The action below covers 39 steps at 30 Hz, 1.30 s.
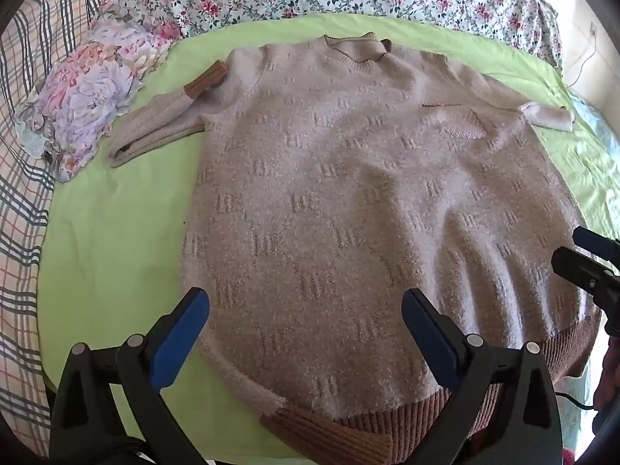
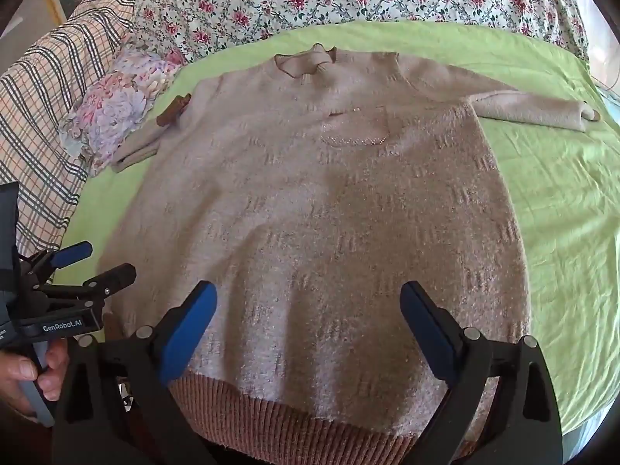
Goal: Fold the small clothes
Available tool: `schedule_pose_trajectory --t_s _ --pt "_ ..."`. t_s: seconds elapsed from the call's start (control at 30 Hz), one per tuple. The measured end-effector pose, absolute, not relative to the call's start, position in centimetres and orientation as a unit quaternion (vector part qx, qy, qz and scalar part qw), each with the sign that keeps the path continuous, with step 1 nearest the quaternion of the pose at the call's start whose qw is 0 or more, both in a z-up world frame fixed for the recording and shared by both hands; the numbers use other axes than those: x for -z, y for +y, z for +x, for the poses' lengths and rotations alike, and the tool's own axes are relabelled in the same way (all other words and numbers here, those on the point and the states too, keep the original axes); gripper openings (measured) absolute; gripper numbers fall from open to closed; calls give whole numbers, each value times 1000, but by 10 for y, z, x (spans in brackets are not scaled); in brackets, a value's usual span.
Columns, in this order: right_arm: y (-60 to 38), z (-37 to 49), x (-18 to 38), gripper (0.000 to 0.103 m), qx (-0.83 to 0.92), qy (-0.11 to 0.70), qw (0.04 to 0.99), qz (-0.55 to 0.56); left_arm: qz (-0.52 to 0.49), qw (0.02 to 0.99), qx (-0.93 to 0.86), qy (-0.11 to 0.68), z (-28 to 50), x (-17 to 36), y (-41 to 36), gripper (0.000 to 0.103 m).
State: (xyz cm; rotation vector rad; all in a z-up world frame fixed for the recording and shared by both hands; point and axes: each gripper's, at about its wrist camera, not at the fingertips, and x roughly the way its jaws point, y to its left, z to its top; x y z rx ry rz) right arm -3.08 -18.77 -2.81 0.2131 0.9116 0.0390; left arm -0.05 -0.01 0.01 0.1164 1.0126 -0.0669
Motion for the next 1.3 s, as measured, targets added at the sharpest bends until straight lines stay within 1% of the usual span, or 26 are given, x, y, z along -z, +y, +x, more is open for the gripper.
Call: schedule_pose_trajectory --t_s 0.1,0.3,0.37,0.63,0.67,0.7,0.83,0.87,1.0,1.17,1.3 --pt "-206 -32 34 96 -25 434 894 107 52 877 36 477 -3 -2 0 100" --pt "-177 -23 27 96 -28 432 896 104 48 885 36 462 -2 -8 -1 100" --pt "-194 -21 31 96 -39 433 895 100 45 879 40 473 -1 -4 -3 100" --pt "-175 -21 30 96 -43 435 895 91 43 879 46 472 1 -6 -6 100" --pt "-170 -21 30 96 -47 411 906 95 44 880 47 471 1 -6 -6 100" --pt "-170 -21 30 96 -48 404 908 98 43 880 47 471 1 -7 -6 100" --pt "-171 -22 28 96 -46 405 908 98 41 881 48 468 2 -9 -5 100" --pt "-175 -18 29 96 -47 418 902 94 42 881 47 468 3 -9 -5 100" --pt "-176 -18 29 96 -43 425 900 91 38 885 50 461 3 -11 -4 100" --pt "-175 -18 29 96 -38 423 901 85 38 887 50 457 4 -11 -6 100" --pt "-176 -17 28 96 -38 423 901 86 49 878 46 474 7 -10 -6 100"
